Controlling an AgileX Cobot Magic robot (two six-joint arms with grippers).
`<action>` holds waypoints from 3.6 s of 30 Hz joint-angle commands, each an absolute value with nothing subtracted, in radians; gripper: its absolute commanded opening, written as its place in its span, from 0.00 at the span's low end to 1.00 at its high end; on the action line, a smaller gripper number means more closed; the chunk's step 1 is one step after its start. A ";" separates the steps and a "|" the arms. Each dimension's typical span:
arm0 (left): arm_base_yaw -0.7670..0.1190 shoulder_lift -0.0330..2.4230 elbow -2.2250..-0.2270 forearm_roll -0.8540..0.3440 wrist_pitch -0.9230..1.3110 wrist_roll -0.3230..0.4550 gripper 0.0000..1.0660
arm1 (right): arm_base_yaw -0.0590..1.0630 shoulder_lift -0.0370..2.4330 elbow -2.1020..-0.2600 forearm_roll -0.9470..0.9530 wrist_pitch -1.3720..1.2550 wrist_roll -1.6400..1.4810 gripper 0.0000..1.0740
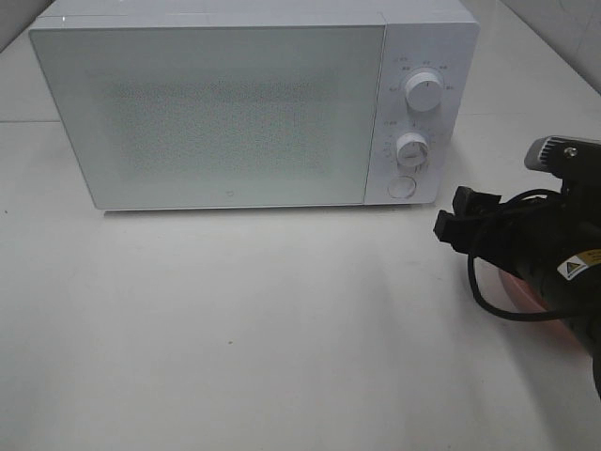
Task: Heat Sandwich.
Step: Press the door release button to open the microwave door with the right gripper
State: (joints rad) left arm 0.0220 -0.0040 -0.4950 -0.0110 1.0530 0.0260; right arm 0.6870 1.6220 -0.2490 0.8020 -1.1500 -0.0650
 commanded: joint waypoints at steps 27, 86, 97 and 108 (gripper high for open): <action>0.025 -0.032 -0.493 -0.018 1.037 0.025 0.92 | 0.693 1.620 -0.247 0.705 -0.991 1.289 0.44; 0.025 -0.032 -0.493 -0.018 1.037 0.025 0.92 | 0.513 2.014 -0.668 0.563 -0.948 1.361 0.00; 0.025 -0.032 -0.493 -0.018 1.037 0.026 0.92 | 0.481 2.082 -0.764 0.493 -0.892 1.397 0.00; 0.025 -0.032 -0.493 -0.018 1.037 0.026 0.92 | 0.456 2.085 -0.783 0.527 -0.911 1.347 0.00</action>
